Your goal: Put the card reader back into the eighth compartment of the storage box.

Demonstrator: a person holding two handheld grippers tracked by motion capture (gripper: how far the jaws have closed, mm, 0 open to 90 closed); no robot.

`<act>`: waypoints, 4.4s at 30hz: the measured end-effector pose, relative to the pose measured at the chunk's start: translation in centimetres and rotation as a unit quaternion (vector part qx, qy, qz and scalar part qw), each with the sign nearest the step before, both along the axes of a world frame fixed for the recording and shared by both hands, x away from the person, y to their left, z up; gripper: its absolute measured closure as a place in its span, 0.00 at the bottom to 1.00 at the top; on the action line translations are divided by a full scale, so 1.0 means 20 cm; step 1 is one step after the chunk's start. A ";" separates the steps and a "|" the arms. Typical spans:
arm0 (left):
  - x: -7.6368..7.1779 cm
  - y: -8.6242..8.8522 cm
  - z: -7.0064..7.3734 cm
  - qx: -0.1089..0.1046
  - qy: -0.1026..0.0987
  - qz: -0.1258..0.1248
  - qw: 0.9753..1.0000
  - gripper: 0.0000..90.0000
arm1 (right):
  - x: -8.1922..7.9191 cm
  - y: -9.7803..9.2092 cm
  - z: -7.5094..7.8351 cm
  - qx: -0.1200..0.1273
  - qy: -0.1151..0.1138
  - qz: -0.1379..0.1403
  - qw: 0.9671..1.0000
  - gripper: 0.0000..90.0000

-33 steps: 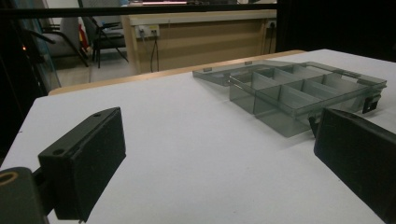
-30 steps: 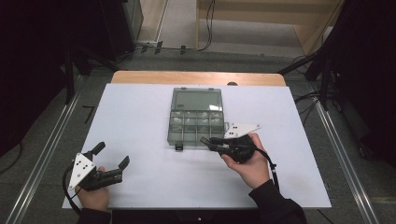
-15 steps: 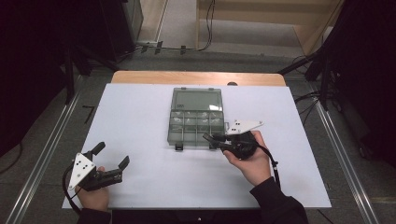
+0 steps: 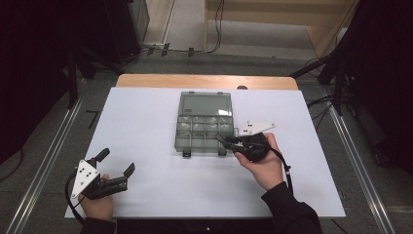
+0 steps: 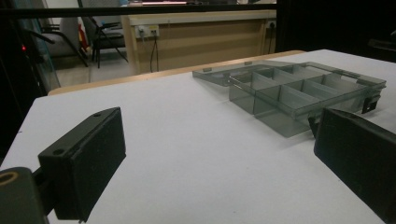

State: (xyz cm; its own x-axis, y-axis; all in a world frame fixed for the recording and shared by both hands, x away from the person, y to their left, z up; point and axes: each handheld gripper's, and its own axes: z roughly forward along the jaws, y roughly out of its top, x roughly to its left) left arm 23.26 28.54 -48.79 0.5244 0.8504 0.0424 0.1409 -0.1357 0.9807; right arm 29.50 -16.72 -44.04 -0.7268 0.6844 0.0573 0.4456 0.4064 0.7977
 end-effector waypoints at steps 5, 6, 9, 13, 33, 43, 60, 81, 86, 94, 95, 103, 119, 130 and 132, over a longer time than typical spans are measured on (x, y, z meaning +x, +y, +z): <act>0.00 0.00 0.00 0.000 0.000 0.000 1.000 0.03 | 0.02 0.00 -0.01 -0.003 0.001 -0.008 1.000 0.79; 0.00 0.00 0.00 0.000 0.000 0.000 1.000 0.03 | 0.02 0.00 -0.01 -0.003 0.002 -0.009 1.000 0.79; 0.00 0.00 0.00 0.000 0.000 -0.001 1.000 0.03 | 0.04 0.00 -0.01 -0.006 0.002 -0.014 1.000 0.79; 0.00 0.00 0.00 0.000 0.000 -0.001 1.000 0.03 | 0.06 0.00 -0.02 -0.009 0.003 -0.022 1.000 0.79; 0.00 0.01 0.00 -0.004 -0.002 -0.001 1.000 0.03 | 0.09 -0.06 -0.04 0.005 -0.011 -0.094 0.996 0.57; 0.00 0.00 0.00 -0.003 -0.002 -0.001 1.000 0.03 | 0.02 -0.11 -0.02 0.038 -0.030 -0.064 0.997 0.11; 0.00 0.00 0.00 -0.004 -0.001 -0.001 1.000 0.03 | -0.10 -0.23 0.01 0.068 -0.064 -0.068 0.993 0.00; 0.00 0.00 0.00 -0.002 -0.001 0.002 1.000 0.03 | -0.24 -0.43 -0.09 0.079 -0.070 -0.093 0.990 0.00; 0.00 0.00 0.00 -0.002 -0.001 0.002 1.000 0.03 | -0.27 -0.48 -0.12 0.084 -0.071 -0.099 0.989 0.00; 0.00 0.00 0.00 -0.002 -0.002 0.002 1.000 0.03 | -0.31 -0.56 -0.17 0.094 -0.077 -0.110 0.986 0.00; 0.00 0.00 0.00 -0.002 -0.001 0.002 1.000 0.03 | -0.31 -0.58 -0.18 0.097 -0.079 -0.110 0.986 0.00; 0.00 0.01 0.00 -0.003 -0.001 0.002 1.000 0.03 | -0.37 -0.67 -0.22 0.108 -0.080 -0.122 0.983 0.00; 0.00 0.01 0.00 -0.004 -0.002 0.002 1.000 0.03 | -0.45 -0.81 -0.28 0.105 -0.082 -0.143 0.981 0.00; 0.00 0.01 0.00 -0.009 -0.003 0.002 1.000 0.03 | -0.52 -0.92 -0.29 0.120 -0.093 -0.158 0.976 0.00; -0.01 0.01 0.00 -0.009 -0.003 0.002 1.000 0.03 | -0.53 -0.94 -0.30 0.118 -0.094 -0.160 0.975 0.00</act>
State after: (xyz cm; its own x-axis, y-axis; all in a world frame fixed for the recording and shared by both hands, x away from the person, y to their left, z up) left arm 23.16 28.75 -48.76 0.5203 0.8535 0.0295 0.1354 -0.1165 0.9839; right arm 18.88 -35.42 -50.03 -0.4903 0.8622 0.1275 0.3571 0.0653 0.9318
